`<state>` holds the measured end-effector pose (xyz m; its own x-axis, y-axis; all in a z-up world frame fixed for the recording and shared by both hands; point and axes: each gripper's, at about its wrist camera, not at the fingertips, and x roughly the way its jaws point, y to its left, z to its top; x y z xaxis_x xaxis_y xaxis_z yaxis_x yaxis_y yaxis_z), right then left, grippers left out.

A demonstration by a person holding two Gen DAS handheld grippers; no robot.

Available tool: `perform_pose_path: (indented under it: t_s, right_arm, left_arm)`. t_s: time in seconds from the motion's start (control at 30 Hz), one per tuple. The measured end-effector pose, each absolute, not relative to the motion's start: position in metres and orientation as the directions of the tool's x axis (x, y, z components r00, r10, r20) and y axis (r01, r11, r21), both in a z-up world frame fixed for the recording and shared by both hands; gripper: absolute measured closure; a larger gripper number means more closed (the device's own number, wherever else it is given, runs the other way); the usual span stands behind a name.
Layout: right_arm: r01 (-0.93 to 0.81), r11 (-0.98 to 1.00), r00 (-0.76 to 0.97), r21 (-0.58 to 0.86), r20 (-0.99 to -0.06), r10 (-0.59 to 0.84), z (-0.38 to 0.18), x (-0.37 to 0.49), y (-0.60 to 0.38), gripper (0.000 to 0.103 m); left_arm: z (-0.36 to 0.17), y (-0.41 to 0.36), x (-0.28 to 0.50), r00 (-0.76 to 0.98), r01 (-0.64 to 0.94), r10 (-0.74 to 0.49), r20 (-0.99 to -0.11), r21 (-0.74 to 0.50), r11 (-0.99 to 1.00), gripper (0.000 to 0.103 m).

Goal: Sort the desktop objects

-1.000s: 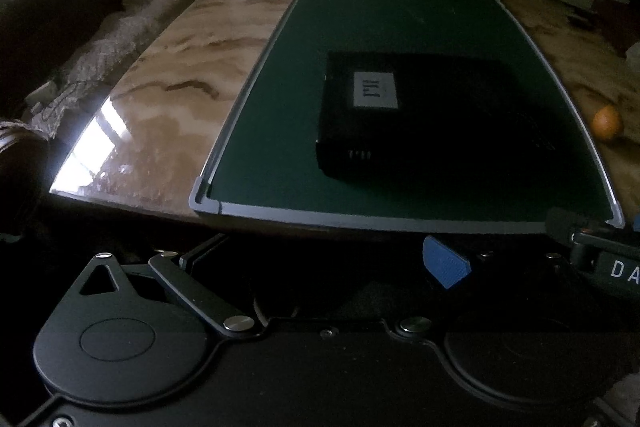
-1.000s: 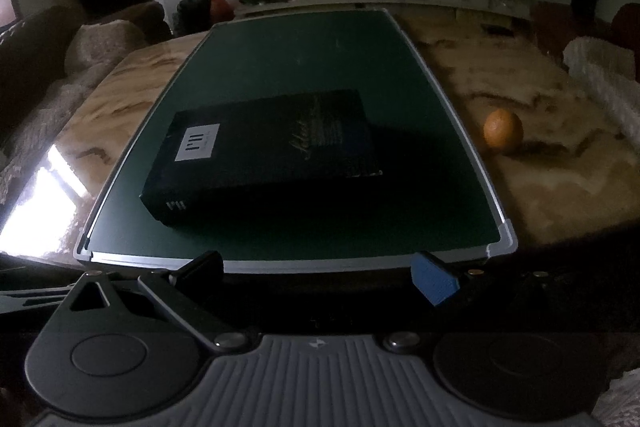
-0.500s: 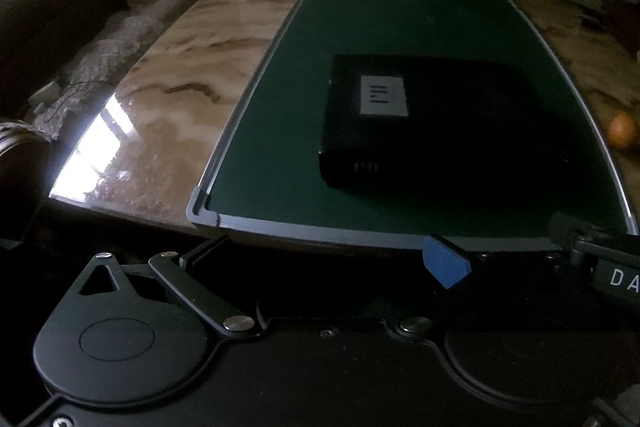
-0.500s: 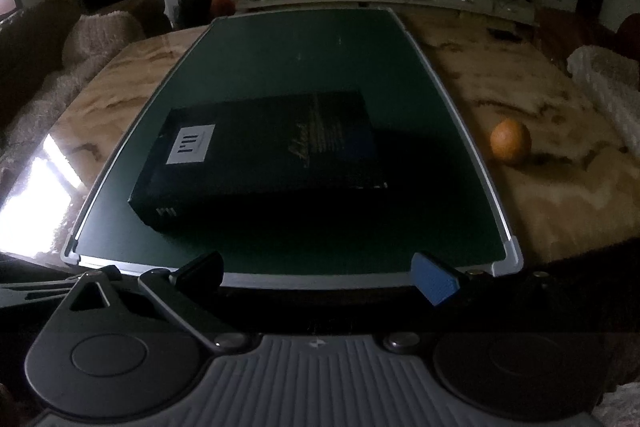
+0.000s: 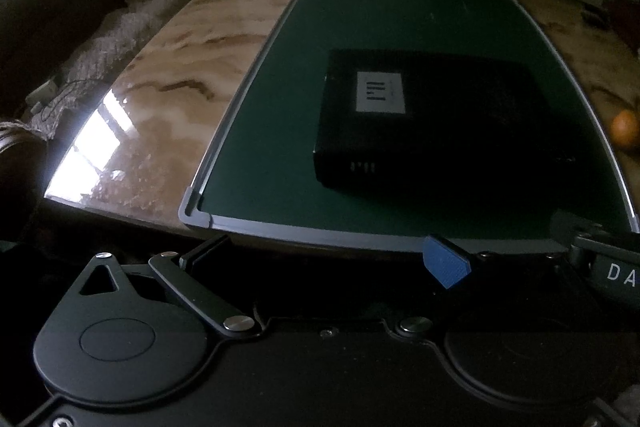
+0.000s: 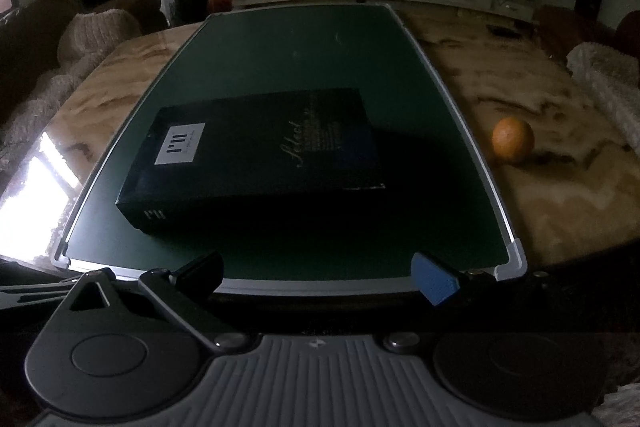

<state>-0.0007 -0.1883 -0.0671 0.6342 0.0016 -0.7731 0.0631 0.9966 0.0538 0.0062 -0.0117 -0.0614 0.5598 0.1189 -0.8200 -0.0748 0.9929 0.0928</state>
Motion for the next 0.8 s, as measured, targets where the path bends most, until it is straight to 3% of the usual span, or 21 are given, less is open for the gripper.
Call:
perform_pose_path:
  t_s: [0.8]
  right_arm:
    - [0.025,0.999,0.606,0.034,-0.796,0.012,-0.074,0.011,-0.175,0.000]
  left_arm:
    - [-0.071,0.001,0.019,0.541,-0.089,0.129,-0.831,0.096,0.991,0.000]
